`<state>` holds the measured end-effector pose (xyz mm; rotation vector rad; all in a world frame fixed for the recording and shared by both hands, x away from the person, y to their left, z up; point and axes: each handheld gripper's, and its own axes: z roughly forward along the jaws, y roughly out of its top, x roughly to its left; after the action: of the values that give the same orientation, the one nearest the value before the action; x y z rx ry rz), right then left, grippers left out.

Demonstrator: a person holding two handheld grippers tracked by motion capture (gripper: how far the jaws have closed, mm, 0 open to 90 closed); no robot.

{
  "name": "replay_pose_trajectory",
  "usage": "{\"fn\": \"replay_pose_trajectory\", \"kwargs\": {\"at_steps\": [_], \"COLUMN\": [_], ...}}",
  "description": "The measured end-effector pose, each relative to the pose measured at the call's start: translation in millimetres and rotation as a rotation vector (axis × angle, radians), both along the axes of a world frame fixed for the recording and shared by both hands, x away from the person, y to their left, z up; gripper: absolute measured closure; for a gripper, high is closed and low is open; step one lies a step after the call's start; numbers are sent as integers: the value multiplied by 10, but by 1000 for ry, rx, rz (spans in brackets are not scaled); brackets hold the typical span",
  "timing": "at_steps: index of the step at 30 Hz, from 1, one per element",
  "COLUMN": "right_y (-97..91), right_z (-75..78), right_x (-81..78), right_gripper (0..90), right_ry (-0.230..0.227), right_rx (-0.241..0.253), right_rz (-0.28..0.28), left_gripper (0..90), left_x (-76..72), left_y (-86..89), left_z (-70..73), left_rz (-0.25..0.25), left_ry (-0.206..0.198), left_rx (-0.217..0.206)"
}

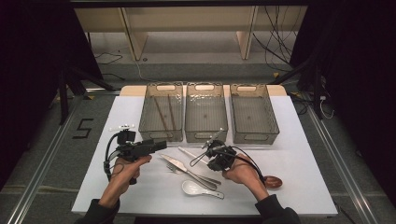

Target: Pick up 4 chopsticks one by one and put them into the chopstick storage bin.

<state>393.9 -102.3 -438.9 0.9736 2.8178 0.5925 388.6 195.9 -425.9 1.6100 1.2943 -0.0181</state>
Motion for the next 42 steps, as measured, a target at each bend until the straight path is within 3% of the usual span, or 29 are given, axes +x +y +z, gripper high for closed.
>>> {"fn": "replay_pose_trajectory", "kwargs": {"at_steps": [10,27,42], "right_y": [-53,-156,-225], "right_z": [71,230,459], "right_x": [-22,-88,-188], "right_gripper": [858,857,857], "right_ry": [-14,-51,-118], "right_rx": [20,71,128], "right_rz": [-7,-14,-10], "left_gripper": [226,233,233], "left_x": [-9,-20,-17], "left_y": [-141,-257,-503], "left_z": [-130,-216,-240], "left_rz": [-31,-55,-61], "left_ry": [50,94,140], "left_rx": [0,-22,-131]}}
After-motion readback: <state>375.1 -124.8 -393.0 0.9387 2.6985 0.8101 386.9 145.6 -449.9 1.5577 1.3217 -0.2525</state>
